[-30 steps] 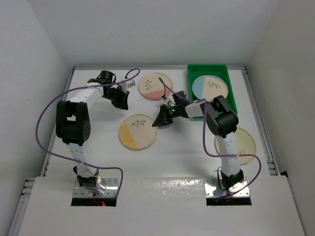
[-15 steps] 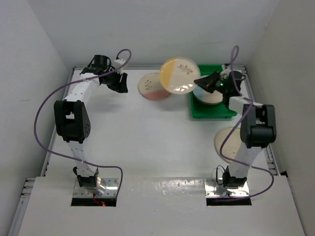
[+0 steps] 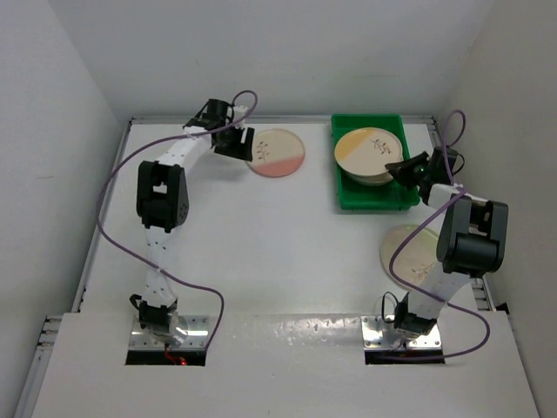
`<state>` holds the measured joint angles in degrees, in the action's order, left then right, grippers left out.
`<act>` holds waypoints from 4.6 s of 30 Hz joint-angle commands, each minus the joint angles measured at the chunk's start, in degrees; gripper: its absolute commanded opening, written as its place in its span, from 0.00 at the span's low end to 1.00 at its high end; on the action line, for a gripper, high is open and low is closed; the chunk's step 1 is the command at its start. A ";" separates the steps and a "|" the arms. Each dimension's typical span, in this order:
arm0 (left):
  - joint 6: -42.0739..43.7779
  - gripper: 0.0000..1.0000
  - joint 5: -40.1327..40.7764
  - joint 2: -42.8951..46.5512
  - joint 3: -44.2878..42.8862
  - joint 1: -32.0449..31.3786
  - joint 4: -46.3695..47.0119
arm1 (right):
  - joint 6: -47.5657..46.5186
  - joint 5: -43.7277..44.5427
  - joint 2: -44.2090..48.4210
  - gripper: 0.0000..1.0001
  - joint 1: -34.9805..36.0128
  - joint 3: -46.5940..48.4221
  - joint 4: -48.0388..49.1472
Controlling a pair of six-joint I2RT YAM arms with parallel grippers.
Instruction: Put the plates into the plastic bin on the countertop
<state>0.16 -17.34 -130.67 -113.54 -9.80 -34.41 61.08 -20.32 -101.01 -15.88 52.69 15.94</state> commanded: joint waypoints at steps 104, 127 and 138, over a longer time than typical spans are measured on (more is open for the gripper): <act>37.72 0.00 -5.50 3.30 19.67 -1.28 -15.95 | -34.81 -17.74 -20.36 0.85 44.53 22.72 -23.77; 33.59 0.05 -17.82 16.77 17.21 -0.04 -15.95 | -23.56 -25.12 -21.61 0.00 42.07 22.81 -12.78; 24.88 0.45 -12.99 16.77 11.23 5.14 -11.55 | -10.32 -21.79 -1.74 0.00 20.73 15.64 -2.38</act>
<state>27.70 -32.23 -116.55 -100.92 -5.28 -47.48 41.60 -42.02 -109.78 12.43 71.66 0.47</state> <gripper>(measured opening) 0.445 0.140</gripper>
